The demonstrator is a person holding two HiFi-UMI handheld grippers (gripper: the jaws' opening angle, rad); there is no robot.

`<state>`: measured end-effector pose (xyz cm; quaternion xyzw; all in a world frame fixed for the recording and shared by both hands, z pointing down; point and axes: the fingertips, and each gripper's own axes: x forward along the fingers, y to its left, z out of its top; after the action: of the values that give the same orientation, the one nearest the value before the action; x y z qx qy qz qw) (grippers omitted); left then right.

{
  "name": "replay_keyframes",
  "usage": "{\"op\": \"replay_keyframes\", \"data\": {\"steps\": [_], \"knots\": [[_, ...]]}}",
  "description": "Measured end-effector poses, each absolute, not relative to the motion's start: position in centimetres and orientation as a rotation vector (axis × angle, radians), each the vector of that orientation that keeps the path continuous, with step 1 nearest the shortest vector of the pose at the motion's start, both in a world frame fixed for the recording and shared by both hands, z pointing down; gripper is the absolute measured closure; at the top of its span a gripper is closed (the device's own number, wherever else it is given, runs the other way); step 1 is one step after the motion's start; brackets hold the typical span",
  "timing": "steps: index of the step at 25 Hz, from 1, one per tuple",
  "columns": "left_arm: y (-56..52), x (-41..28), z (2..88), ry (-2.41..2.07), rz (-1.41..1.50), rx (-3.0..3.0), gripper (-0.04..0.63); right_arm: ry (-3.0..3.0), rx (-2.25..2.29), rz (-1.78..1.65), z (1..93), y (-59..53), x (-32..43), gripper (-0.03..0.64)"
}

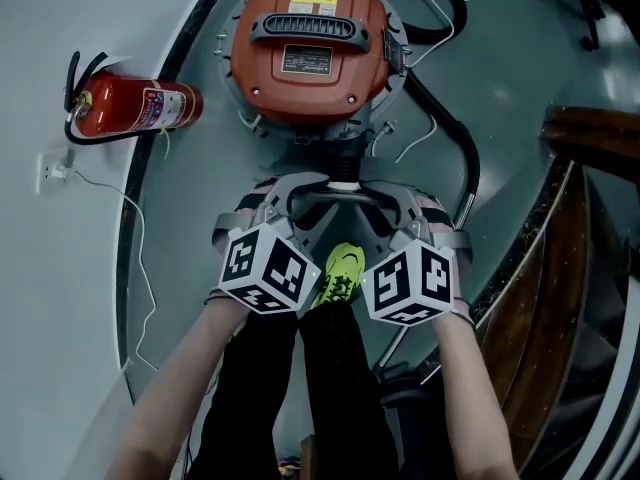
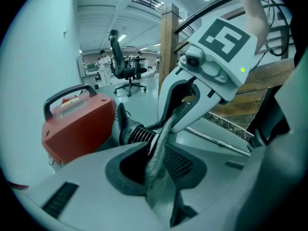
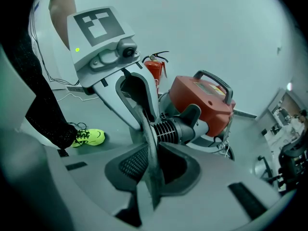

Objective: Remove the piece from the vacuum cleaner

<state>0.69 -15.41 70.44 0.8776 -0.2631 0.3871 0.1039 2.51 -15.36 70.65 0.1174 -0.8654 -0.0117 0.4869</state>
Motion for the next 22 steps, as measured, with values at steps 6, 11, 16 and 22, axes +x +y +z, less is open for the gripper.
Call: {"op": "replay_keyframes", "data": {"steps": [6,11,16,22], "knots": [[-15.3,0.7,70.4,-0.779,1.148,2.603,0.489,-2.108,0.309,-0.025,70.6,-15.2,2.6,0.549],[-14.9,0.7,70.3,-0.783,1.157,2.61,0.491,-2.108,0.327,-0.034,70.6,-14.8,2.6,0.551],[-14.2,0.8,70.3,-0.777,1.157,2.616,0.494,-2.11,0.327,-0.033,70.6,-14.0,2.7,0.551],[-13.7,0.8,70.3,-0.779,1.161,2.62,0.494,-2.109,0.327,-0.032,70.5,-13.5,2.6,0.551]]}}
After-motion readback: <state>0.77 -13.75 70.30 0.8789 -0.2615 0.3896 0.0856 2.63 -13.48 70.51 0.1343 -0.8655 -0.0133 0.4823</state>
